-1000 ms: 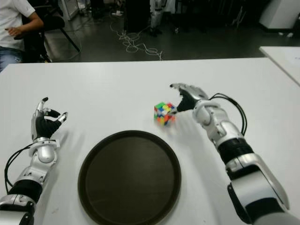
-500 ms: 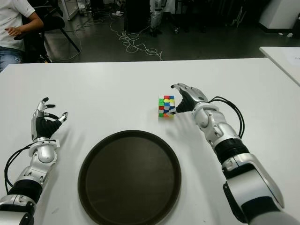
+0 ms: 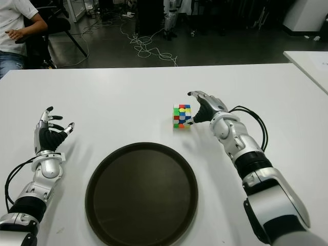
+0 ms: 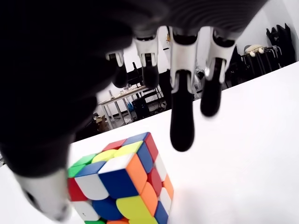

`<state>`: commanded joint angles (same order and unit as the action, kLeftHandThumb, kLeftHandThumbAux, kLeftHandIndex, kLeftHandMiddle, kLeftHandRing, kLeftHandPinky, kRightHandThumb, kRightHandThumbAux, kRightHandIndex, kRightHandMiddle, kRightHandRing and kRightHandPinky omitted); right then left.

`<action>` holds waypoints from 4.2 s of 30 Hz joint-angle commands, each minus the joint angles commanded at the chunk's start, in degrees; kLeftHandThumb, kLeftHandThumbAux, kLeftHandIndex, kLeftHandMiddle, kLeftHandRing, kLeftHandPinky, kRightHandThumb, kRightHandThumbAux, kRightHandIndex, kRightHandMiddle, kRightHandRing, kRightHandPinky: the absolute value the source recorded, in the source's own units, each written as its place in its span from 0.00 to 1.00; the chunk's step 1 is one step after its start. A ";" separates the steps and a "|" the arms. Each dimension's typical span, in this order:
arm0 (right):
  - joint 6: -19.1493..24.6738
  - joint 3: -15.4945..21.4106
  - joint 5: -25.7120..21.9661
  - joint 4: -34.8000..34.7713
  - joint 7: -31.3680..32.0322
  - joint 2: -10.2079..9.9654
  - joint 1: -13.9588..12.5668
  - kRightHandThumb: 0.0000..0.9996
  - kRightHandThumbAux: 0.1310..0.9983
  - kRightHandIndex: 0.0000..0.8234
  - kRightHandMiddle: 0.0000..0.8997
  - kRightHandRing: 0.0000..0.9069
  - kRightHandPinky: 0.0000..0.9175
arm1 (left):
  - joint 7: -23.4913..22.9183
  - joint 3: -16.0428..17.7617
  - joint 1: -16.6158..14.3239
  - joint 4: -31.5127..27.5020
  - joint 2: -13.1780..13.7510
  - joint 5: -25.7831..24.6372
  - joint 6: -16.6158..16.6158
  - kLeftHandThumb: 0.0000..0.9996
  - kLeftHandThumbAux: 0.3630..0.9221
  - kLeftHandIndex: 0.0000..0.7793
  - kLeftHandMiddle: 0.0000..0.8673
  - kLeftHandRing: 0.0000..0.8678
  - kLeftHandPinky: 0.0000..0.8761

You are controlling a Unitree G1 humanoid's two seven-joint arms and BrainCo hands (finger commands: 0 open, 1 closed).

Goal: Pick up the Rubik's Cube and put it in the plate

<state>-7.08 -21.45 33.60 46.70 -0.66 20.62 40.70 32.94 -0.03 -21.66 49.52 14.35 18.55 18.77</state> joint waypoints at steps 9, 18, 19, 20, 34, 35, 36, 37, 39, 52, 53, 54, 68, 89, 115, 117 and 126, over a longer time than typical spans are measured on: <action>-0.78 0.10 -0.33 -2.74 1.08 0.61 -0.97 0.00 0.62 0.00 0.08 0.11 0.15 | -0.07 0.05 0.19 -0.57 -0.21 -0.14 0.11 0.00 0.65 0.00 0.25 0.45 0.54; -0.25 0.56 -0.81 -6.34 3.11 1.07 -2.12 0.00 0.60 0.00 0.07 0.10 0.15 | -0.45 0.36 -0.06 0.02 -0.38 -0.81 0.57 0.00 0.63 0.00 0.24 0.38 0.46; -0.12 0.58 -0.76 -6.83 3.20 1.09 -2.26 0.00 0.60 0.00 0.08 0.11 0.16 | -0.41 0.35 -0.07 0.07 -0.36 -0.79 0.63 0.00 0.63 0.00 0.24 0.38 0.46; -0.01 0.51 -0.54 -7.21 3.15 1.13 -2.33 0.00 0.60 0.00 0.09 0.12 0.17 | -0.32 0.32 -0.07 0.11 -0.33 -0.70 0.64 0.00 0.63 0.00 0.23 0.37 0.45; 0.58 -0.56 1.07 -10.14 4.82 1.63 -1.31 0.00 0.60 0.00 0.13 0.15 0.15 | 0.43 0.29 -0.46 1.04 -0.49 -0.47 1.33 0.00 0.64 0.00 0.16 0.25 0.37; 0.62 -0.68 1.22 -10.08 4.91 1.60 -1.03 0.00 0.60 0.00 0.15 0.20 0.20 | 0.46 0.29 -0.45 1.00 -0.50 -0.47 1.35 0.00 0.65 0.00 0.15 0.24 0.35; 0.67 -0.74 1.31 -10.06 4.97 1.59 -0.87 0.00 0.60 0.00 0.16 0.21 0.21 | 0.48 0.30 -0.44 0.99 -0.50 -0.48 1.37 0.00 0.65 0.00 0.15 0.23 0.34; 0.59 -1.03 1.63 -8.99 4.81 1.34 0.04 0.00 0.60 0.00 0.17 0.23 0.23 | 0.42 0.32 -0.42 0.96 -0.50 -0.54 1.42 0.00 0.65 0.00 0.14 0.22 0.33; 0.47 -1.34 2.00 -7.68 4.59 1.03 1.07 0.00 0.61 0.00 0.22 0.32 0.33 | 0.35 0.35 -0.40 0.94 -0.50 -0.61 1.48 0.01 0.65 0.00 0.14 0.21 0.32; 0.88 -1.27 2.06 -2.46 4.59 -1.02 6.15 0.00 0.66 0.00 0.36 0.62 0.62 | 0.43 0.16 -0.54 1.19 -0.54 -0.34 1.95 0.00 0.64 0.00 0.24 0.40 0.49; 1.25 -1.18 1.97 -2.00 4.63 -1.28 6.69 0.00 0.66 0.00 0.33 0.61 0.62 | 0.48 0.14 -0.54 1.17 -0.54 -0.30 1.93 0.00 0.64 0.00 0.23 0.37 0.47; 1.43 -1.15 1.94 -1.72 4.60 -1.41 7.00 0.00 0.65 0.00 0.28 0.53 0.51 | 0.51 0.14 -0.54 1.16 -0.55 -0.28 1.92 0.00 0.64 0.00 0.22 0.36 0.46; 2.54 -1.77 2.85 4.59 2.68 -2.93 11.54 0.00 0.60 0.00 0.02 0.02 0.00 | 0.69 0.03 -0.45 1.09 -0.53 -0.23 2.56 0.00 0.63 0.00 0.24 0.40 0.50; 1.02 -1.55 1.44 10.44 1.80 -4.46 14.13 0.00 0.67 0.00 0.07 0.09 0.11 | 1.42 -0.25 -0.41 0.55 -0.65 0.17 1.40 0.00 0.65 0.00 0.43 0.72 0.73; 0.74 -1.70 0.53 10.90 3.49 -5.17 14.02 0.00 0.72 0.00 0.49 0.69 0.60 | 0.37 -0.31 -0.31 0.55 -0.46 -0.20 1.49 0.00 0.63 0.00 0.41 0.68 0.71; 0.83 -1.65 0.46 10.83 3.52 -5.22 13.96 0.00 0.72 0.00 0.50 0.70 0.60 | 0.31 -0.28 -0.29 0.50 -0.49 -0.27 1.57 0.00 0.63 0.00 0.42 0.70 0.72; 1.03 -2.06 0.86 10.59 2.55 -5.39 13.05 0.00 0.63 0.00 0.08 0.13 0.18 | 0.18 -0.16 -0.22 0.42 -0.53 -0.49 2.11 0.00 0.61 0.00 0.34 0.59 0.62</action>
<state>-6.04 -23.51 34.45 57.29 1.89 15.23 53.74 33.12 -0.19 -21.88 49.94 13.82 18.06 20.88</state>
